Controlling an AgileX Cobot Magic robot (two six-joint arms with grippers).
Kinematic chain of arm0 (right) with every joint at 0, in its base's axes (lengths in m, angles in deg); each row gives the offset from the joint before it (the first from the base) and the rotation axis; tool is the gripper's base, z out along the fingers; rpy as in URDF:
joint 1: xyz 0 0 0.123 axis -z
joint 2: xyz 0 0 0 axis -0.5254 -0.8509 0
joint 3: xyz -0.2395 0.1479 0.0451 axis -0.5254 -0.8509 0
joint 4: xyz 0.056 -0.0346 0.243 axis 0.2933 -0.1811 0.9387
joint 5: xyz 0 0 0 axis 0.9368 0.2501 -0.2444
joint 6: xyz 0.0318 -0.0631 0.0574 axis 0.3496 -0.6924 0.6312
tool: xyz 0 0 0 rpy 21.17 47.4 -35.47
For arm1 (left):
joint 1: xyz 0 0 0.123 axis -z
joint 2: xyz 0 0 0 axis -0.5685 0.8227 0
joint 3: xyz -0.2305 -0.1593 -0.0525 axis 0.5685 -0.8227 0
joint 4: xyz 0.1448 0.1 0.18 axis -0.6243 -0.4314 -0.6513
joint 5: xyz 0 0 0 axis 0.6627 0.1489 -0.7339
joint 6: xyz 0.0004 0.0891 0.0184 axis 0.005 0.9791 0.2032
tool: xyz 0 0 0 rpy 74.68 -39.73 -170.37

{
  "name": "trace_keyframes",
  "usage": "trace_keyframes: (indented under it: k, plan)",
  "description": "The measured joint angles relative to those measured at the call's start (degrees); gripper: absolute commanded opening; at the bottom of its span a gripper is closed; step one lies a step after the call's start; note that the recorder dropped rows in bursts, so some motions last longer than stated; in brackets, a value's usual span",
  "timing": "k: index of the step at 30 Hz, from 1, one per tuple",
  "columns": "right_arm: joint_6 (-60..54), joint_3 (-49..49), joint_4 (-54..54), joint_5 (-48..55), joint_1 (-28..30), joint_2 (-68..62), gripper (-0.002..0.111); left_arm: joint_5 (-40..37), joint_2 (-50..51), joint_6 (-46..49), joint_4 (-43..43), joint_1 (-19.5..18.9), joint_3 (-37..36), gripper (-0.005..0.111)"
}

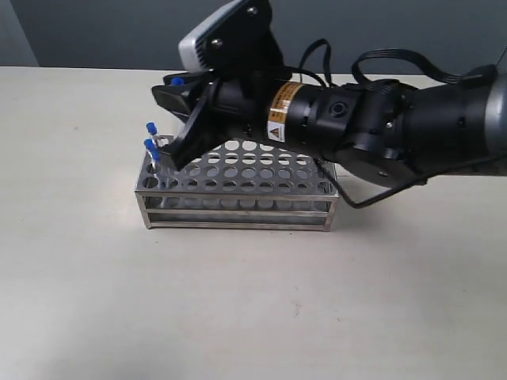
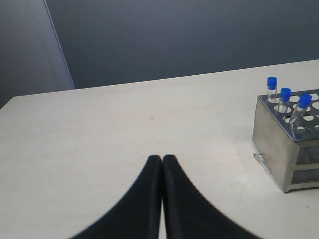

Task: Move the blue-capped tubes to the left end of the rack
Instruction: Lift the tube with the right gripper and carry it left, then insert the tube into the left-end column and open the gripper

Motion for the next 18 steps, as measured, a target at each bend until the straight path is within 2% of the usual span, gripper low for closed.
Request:
trace_keyframes:
  k: [8,18]
  plan:
    - [0.0,5.4,-0.2,0.1,-2.9,-5.4,0.0,0.0,0.0,0.0,0.0,0.0,0.0,0.001]
    - [0.4,6.3,-0.5,0.1,-3.3,-10.6,0.0,0.0,0.0,0.0,0.0,0.0,0.0,0.001]
